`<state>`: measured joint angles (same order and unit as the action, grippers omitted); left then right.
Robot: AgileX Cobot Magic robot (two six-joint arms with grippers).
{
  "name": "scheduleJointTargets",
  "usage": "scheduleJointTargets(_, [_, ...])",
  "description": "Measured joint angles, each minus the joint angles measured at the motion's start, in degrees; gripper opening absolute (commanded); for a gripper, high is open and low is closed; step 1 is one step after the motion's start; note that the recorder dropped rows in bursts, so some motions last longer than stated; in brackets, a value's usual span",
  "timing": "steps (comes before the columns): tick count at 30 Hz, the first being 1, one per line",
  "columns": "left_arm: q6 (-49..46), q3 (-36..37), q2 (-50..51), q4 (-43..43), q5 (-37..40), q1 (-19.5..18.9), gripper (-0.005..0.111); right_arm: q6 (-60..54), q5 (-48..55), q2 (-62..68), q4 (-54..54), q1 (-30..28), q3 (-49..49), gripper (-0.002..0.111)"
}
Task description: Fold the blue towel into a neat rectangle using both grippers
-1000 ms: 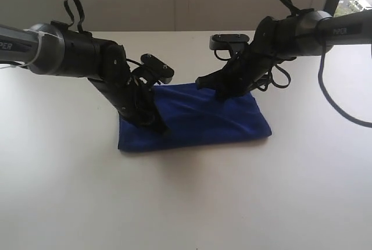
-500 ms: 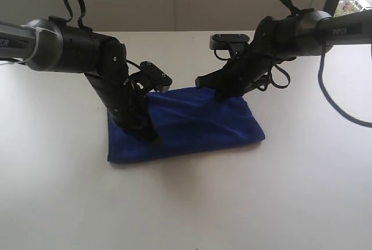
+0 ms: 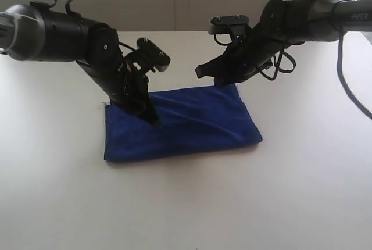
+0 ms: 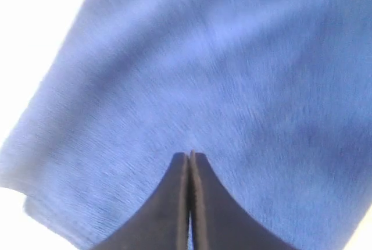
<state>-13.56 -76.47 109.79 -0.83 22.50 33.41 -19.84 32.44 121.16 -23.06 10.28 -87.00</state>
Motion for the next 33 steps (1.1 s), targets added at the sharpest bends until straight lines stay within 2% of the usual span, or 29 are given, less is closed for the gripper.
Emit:
scheduleJointTargets(6, [3.2, 0.0, -1.9, 0.0, -2.1, -1.7, 0.000, -3.9, 0.5, 1.1, -0.2, 0.2, 0.1, 0.000])
scheduleJointTargets(12, [5.6, 0.0, 1.4, 0.0, -3.6, -5.4, 0.000, -6.2, 0.8, 2.7, -0.2, 3.0, 0.3, 0.000])
scheduleJointTargets(16, [6.0, 0.1, 4.0, 0.0, -4.9, -6.0, 0.000, -6.0, 0.6, 4.2, -0.3, 4.3, 0.3, 0.000])
scheduleJointTargets(25, [6.3, 0.0, 8.0, 0.4, -14.5, -6.0, 0.000, 13.1, -0.4, 4.3, 11.9, 4.4, 0.1, 0.000])
scheduleJointTargets(33, [6.4, 0.0, 8.9, 0.4, -21.9, -6.6, 0.000, 19.8, -0.5, 4.2, 13.6, 4.4, 0.1, 0.000])
